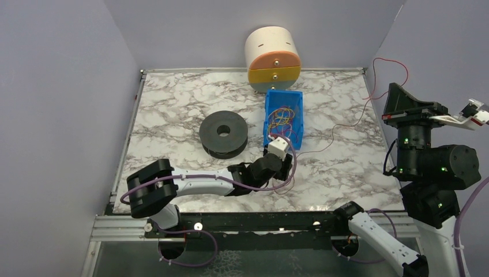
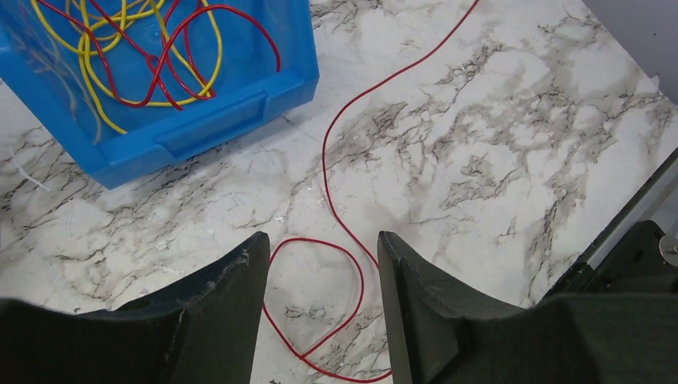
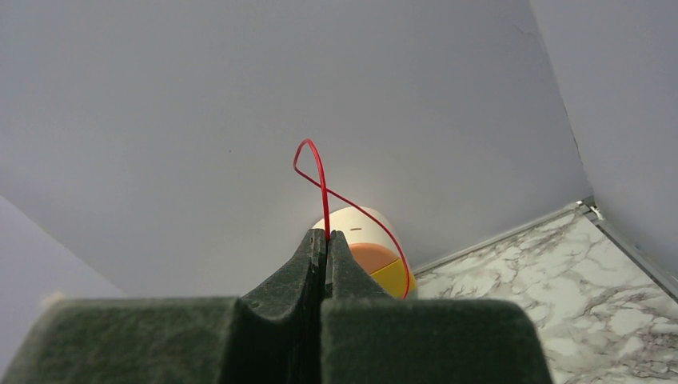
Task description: Wrap the cables
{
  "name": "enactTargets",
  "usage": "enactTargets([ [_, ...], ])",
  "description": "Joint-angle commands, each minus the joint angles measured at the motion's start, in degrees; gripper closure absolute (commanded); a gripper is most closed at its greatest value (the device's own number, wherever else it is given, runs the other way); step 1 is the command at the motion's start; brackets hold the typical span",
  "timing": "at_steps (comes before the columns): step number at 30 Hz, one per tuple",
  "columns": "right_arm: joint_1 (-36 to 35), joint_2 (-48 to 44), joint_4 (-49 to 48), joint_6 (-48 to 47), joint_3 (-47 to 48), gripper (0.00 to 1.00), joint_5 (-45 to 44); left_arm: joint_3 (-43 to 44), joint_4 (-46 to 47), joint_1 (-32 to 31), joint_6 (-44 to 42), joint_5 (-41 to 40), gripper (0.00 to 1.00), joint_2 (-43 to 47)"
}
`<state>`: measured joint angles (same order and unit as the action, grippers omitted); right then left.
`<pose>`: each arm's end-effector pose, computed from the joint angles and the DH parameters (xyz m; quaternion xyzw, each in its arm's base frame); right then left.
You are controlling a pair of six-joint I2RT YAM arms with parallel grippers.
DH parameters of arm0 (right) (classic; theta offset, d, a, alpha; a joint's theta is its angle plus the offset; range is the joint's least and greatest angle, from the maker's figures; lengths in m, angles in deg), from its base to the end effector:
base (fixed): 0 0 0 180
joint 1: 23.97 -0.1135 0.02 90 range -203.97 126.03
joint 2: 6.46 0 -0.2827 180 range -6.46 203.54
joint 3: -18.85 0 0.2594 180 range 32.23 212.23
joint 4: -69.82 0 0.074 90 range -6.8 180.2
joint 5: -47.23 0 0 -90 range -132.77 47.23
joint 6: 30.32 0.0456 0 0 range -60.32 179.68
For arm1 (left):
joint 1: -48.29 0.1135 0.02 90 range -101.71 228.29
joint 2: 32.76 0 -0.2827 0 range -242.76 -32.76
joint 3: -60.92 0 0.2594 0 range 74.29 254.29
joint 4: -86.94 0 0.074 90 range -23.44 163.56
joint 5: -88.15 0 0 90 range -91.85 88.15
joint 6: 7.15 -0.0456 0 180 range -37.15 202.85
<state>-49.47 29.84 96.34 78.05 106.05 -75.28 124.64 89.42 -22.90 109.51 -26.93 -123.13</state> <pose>0.0631 0.0029 0.5286 0.2025 0.5338 0.1607 0.8051 0.1340 -0.3335 0.2326 0.2013 0.8031 -0.2801 0.4859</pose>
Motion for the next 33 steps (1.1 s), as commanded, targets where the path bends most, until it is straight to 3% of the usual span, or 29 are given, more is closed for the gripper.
enactTargets([
  [1, 0.0, 0.4, 0.7, -0.4, -0.2, 0.99, 3.8, 1.7, -2.1, 0.4, -2.2, -2.0, 0.44, 4.7],
  [9, 0.1, 4.7, 2.6, -0.4, -0.1, 0.99, 15.0, 4.1, -12.2, 2.0, -7.1, -1.9, 0.36, 15.1],
  [19, 0.1, 10.1, 2.9, -0.2, -2.2, 0.99, 32.3, 15.5, -31.3, 9.0, -12.5, 9.3, 0.29, 19.9],
  [29, 0.1, 14.0, 6.7, -0.2, -3.0, 0.99, 44.1, 20.5, -39.3, 16.1, -21.0, 18.2, 0.17, 24.2],
  [33, 0.1, 15.0, 9.4, 1.0, -3.3, 0.99, 50.5, 19.5, -38.4, 19.0, -24.1, 24.2, 0.12, 25.5],
])
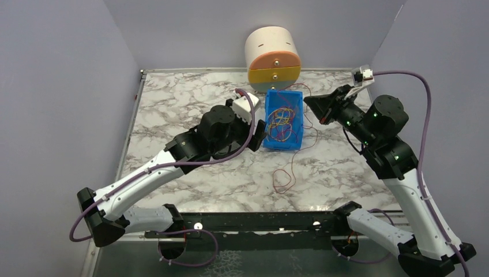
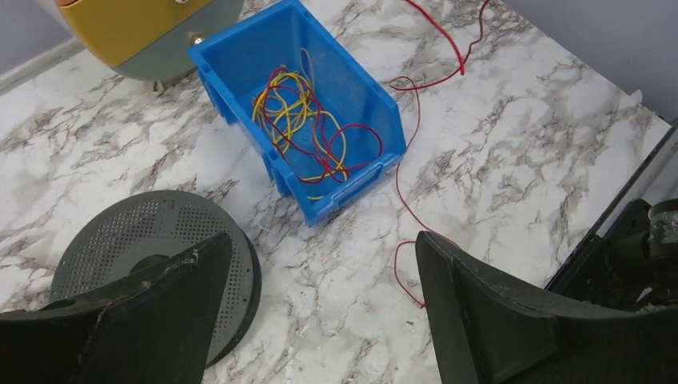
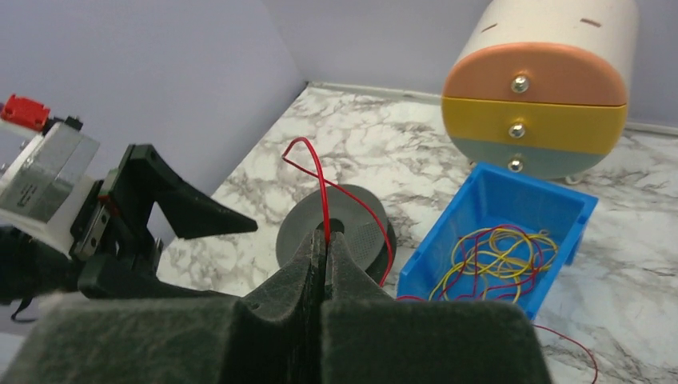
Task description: Wrap the cables
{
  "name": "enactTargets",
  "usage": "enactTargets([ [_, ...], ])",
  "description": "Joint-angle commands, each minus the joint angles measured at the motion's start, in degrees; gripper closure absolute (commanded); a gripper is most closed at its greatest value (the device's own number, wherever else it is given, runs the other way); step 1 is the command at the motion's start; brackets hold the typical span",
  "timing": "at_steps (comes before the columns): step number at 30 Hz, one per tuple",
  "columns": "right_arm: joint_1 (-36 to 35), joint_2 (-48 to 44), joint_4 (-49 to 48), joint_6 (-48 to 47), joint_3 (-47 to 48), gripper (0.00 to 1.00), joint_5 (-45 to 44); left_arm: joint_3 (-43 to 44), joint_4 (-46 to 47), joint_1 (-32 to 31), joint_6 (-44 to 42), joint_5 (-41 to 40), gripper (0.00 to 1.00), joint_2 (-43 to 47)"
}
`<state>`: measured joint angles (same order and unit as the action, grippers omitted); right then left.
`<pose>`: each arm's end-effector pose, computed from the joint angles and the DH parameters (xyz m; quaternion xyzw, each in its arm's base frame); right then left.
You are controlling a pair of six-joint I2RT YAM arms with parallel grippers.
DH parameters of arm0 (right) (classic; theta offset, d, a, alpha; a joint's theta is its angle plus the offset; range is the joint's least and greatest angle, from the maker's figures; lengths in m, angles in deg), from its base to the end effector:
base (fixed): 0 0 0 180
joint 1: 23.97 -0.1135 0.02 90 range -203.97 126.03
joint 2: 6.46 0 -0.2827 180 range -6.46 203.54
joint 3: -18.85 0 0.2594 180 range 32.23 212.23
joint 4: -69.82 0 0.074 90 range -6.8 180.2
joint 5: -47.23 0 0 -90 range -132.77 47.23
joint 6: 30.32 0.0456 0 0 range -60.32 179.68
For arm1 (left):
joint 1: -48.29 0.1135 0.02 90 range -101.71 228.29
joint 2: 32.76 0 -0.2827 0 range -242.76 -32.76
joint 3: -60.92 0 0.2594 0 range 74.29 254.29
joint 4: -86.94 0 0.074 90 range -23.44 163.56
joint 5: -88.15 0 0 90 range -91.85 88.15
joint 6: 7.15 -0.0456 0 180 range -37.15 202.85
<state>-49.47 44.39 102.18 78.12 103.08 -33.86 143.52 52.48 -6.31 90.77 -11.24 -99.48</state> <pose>0.1569 0.0826 0.4776 -0.0983 0.6939 0.3166 0.6392 0.1628 -0.2162 0.4062 0.2768 0.7620 -0.2451 0.5318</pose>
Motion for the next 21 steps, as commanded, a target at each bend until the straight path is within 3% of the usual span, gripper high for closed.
enactTargets([
  [1, 0.1, 0.5, 4.2, 1.5, -0.3, 0.99, 11.0, 0.2, -0.8, 3.0, -5.6, 10.3, 0.11, 2.3],
  [6, 0.1, -0.8, 6.4, 3.9, -2.2, 0.99, 17.4, -3.7, 4.8, 3.9, -5.7, 16.3, 0.05, 5.4],
  [13, 0.1, -2.5, 8.4, 6.7, -5.1, 0.99, 22.5, -12.8, 17.6, 3.9, 1.6, 23.2, 0.01, 8.5],
  [21, 0.1, -4.2, 5.9, 12.8, -8.0, 0.99, 30.1, -21.1, 28.1, 4.0, 5.7, 23.1, 0.02, 13.0],
])
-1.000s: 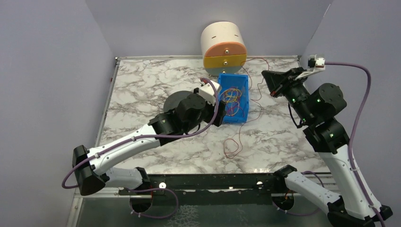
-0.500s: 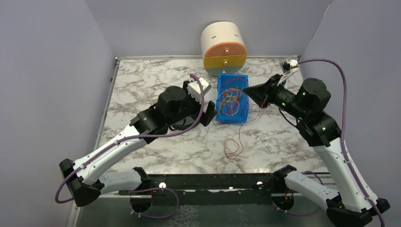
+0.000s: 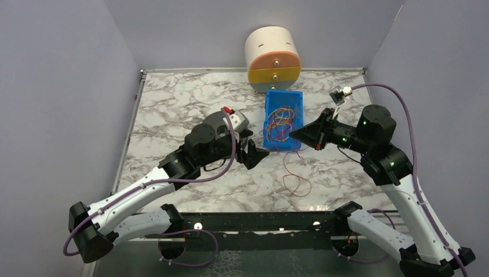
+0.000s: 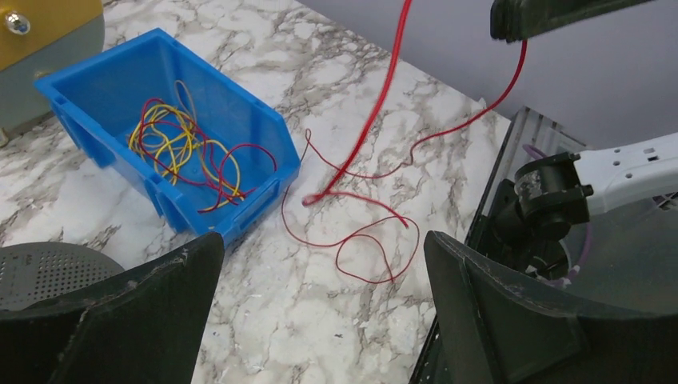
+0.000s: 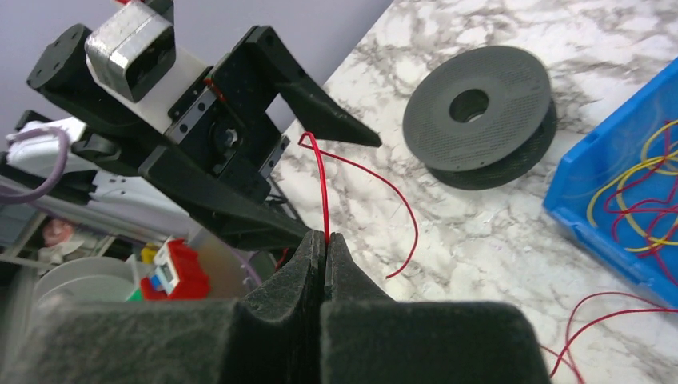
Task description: Wrap the cables
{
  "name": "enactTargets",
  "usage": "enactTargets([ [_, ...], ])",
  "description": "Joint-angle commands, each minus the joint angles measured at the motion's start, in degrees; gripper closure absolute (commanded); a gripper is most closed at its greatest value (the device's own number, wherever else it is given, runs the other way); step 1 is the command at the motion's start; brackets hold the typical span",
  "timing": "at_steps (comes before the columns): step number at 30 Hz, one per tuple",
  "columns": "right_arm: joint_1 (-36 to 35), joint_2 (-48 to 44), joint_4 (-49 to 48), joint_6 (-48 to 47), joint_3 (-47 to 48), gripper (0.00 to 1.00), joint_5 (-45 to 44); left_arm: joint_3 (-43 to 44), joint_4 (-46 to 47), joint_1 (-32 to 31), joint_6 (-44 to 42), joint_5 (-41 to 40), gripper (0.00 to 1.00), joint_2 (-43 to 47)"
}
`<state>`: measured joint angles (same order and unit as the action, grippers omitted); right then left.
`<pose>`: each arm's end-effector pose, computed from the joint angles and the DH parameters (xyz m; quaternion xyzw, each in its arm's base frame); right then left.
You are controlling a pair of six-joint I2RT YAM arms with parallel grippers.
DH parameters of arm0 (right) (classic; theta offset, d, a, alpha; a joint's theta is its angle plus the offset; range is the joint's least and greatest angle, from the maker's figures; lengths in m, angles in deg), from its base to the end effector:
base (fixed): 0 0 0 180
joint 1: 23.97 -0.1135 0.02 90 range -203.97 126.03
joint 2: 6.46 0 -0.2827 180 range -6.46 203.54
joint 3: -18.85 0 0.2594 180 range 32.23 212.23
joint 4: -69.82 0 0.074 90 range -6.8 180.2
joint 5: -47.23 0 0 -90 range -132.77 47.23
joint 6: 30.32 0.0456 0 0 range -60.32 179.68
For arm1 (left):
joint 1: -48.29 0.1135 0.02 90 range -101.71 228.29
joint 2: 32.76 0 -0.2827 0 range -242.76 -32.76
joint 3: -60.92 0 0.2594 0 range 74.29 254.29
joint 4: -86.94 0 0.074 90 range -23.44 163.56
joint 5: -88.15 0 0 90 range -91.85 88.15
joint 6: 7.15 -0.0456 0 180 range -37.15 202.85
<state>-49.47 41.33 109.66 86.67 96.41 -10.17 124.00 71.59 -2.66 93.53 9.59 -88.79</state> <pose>0.1392 0.0936 0.4320 -0.1707 0.7379 0.4656 0.4578 0.1422 -0.1897 0.3627 0.3203 0.6842 -0.3981 0.5203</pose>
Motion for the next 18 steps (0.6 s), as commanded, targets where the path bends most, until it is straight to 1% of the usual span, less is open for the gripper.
enactTargets([
  [1, 0.1, -1.3, -2.0, 5.0, -1.6, 0.99, 7.1, -2.2, 10.0, 0.3, 3.4, 2.1, 0.02, 2.5],
  [7, 0.1, -1.9, -5.3, 9.2, -2.5, 0.99, 12.3, -6.9, 17.3, 0.3, 6.9, 2.2, 0.02, 4.4],
  [9, 0.0, -2.4, -5.9, 10.1, -2.7, 0.99, 12.9, -7.9, 19.4, 0.3, 8.1, 3.4, 0.04, 4.5],
  [11, 0.1, -3.0, -6.3, 11.0, -3.0, 0.99, 12.7, -8.1, 20.3, 0.2, 8.5, 5.1, 0.08, 4.3],
  [15, 0.1, -4.9, -9.5, 14.9, -6.0, 0.99, 11.5, -8.9, 22.4, 0.3, 8.7, 8.3, 0.19, 4.4],
  [18, 0.1, -5.3, -11.8, 17.3, -8.5, 0.99, 12.3, -9.4, 23.5, 0.3, 8.8, 9.6, 0.32, 4.7],
])
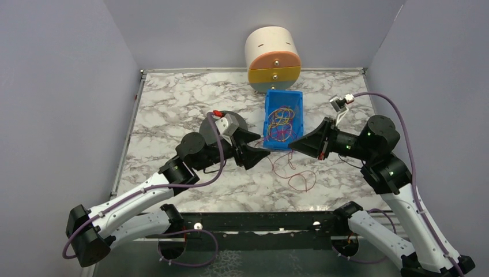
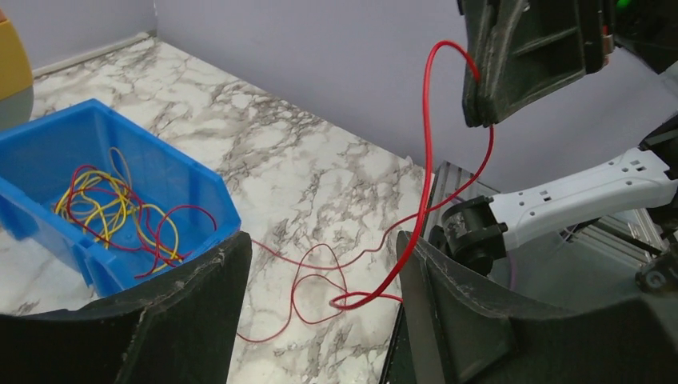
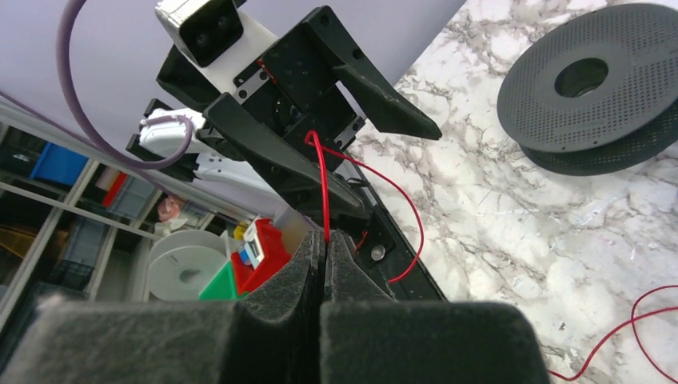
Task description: Wrap the cables
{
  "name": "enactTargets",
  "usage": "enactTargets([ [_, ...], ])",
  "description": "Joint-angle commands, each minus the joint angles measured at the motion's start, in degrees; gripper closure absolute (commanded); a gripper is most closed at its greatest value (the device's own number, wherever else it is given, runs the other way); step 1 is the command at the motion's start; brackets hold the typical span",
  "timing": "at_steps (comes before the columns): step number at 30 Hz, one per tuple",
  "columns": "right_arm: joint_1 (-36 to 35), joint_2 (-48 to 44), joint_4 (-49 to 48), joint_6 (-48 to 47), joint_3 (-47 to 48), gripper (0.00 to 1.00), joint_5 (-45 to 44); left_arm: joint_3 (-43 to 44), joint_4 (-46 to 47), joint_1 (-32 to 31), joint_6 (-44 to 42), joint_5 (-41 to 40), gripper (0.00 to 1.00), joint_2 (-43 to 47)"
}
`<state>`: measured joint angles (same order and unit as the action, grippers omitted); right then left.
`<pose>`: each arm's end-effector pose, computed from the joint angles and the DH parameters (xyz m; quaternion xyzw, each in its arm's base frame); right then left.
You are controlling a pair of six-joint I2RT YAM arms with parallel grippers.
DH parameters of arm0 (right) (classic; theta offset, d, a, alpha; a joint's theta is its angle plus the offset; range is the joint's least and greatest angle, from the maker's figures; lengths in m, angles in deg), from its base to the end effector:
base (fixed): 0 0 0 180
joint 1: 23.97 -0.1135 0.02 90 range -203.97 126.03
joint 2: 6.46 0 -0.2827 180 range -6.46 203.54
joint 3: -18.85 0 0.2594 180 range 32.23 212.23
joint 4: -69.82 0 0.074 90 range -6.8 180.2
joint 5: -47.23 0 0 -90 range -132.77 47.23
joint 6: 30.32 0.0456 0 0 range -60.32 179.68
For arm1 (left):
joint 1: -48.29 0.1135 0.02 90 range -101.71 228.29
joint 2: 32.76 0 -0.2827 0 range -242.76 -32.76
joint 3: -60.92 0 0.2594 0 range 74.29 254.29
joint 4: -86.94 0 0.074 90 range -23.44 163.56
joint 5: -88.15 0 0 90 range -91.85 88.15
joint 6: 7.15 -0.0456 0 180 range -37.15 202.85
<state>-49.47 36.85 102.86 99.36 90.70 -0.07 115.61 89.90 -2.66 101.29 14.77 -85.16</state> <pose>0.1215 0.0922 0.4229 -0.1608 0.7092 0.5658 0.3887 0.1309 -0.1821 0.3586 0.2892 0.6104 -0.4962 0.5456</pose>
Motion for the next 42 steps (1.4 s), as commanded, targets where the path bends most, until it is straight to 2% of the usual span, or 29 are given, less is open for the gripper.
enactTargets([
  [1, 0.0, -0.9, -5.3, 5.0, -3.4, 0.99, 2.4, -1.0, 5.4, 0.3, 1.1, 4.8, 0.37, 1.1],
  [3, 0.1, -1.1, -5.8, 5.0, -4.6, 0.99, 2.4, -0.9, 5.5, 0.3, 1.0, 5.5, 0.48, 1.1],
  [8, 0.1, -2.2, -6.0, 4.6, -6.2, 0.99, 0.5, -1.0, 5.4, 0.2, 1.1, 7.4, 0.89, 1.2],
  [10, 0.1, -2.7, -5.5, 3.8, -6.2, 0.99, -1.3, -1.0, 5.2, 0.2, 1.2, 8.3, 1.00, 1.4],
  [14, 0.1, -2.9, -4.3, 0.5, -6.0, 0.97, -3.1, 0.4, 3.0, 0.3, 0.6, 10.5, 1.00, 1.3],
  [22, 0.1, -2.3, -1.2, -8.1, -6.0, 0.55, -4.3, 5.1, -5.2, 0.3, -3.3, 14.3, 1.00, 0.3],
  [27, 0.1, 0.9, 2.1, -13.3, -5.0, 0.41, 1.6, 6.5, -8.6, 0.3, -4.4, 17.8, 1.00, -0.5],
  [34, 0.0, 1.1, 1.5, -16.7, -5.1, 0.39, 11.8, 7.7, -13.0, 0.3, -6.0, 19.9, 1.00, -1.9],
  [42, 0.1, 3.4, 1.8, -18.8, -5.1, 0.49, 16.4, 8.9, -13.0, 0.2, -6.4, 21.9, 1.00, -4.3],
])
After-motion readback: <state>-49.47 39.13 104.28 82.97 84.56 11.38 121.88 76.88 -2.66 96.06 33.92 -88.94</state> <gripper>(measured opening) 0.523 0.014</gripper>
